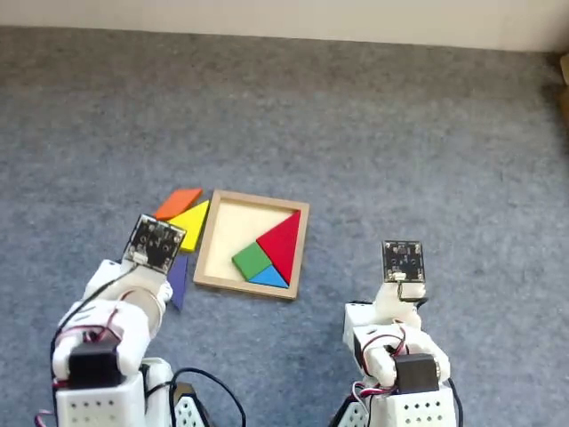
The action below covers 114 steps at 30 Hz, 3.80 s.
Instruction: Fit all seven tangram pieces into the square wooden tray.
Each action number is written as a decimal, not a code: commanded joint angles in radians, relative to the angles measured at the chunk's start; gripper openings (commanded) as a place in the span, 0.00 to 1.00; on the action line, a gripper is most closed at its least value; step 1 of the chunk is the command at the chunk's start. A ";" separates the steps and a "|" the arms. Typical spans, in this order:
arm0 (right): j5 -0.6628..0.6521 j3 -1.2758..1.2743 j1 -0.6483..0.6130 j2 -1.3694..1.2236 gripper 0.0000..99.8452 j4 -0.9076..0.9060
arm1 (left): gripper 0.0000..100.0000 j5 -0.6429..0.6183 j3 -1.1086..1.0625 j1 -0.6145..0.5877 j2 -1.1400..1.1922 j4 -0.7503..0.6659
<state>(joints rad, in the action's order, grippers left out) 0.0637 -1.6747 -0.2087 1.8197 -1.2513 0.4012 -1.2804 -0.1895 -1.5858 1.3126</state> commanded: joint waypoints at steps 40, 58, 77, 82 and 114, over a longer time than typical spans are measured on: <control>0.006 -0.137 0.018 0.035 0.03 -0.007 | 0.21 0.126 0.653 0.116 1.359 -0.315; 0.006 -0.137 0.018 0.035 0.03 -0.007 | 0.28 0.226 0.881 0.022 1.727 -0.315; 0.006 -0.137 0.019 0.035 0.03 -0.007 | 0.31 0.258 1.076 -0.001 1.888 -0.213; 0.006 -0.137 0.019 0.035 0.03 -0.007 | 0.29 0.272 1.221 0.001 2.005 -0.098; 0.006 -0.137 0.019 0.035 0.03 -0.007 | 0.16 0.242 1.277 -0.116 1.656 0.195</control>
<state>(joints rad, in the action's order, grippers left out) 0.0637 -1.6747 -0.2025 1.8197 -1.2513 0.6529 -0.0376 -0.2371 0.1788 1.4753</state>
